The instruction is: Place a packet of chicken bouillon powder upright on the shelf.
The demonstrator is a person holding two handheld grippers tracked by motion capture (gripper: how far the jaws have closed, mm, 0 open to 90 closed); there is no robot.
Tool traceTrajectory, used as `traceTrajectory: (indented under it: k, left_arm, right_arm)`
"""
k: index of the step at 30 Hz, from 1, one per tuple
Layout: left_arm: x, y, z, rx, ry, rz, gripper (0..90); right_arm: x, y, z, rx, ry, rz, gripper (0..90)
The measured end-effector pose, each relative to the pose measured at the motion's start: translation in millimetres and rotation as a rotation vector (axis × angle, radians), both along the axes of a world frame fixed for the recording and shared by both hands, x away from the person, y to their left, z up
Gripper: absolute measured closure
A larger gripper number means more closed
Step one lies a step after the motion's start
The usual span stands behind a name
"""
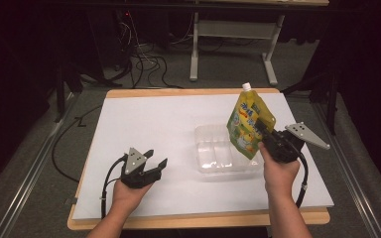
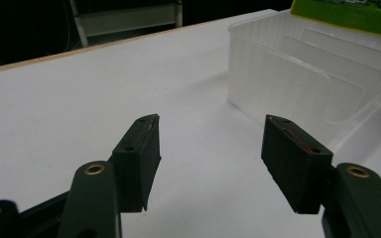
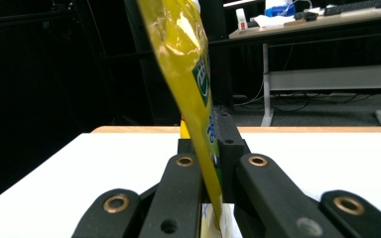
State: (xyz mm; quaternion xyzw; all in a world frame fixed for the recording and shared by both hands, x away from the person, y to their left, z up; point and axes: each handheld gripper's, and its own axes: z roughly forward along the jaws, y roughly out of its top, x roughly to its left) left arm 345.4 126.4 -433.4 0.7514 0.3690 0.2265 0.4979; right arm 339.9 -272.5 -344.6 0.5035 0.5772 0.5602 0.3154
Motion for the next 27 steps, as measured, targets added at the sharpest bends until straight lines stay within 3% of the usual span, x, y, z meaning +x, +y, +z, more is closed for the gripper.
traceTrajectory:
  k: [27]
  left_arm:
    - [1.9, -3.6, -3.9, 0.028, 0.012, -0.024, 40.5]
  right_arm:
    - [7.8, -4.4, -22.2, 0.029, 0.023, -0.028, 90.0]
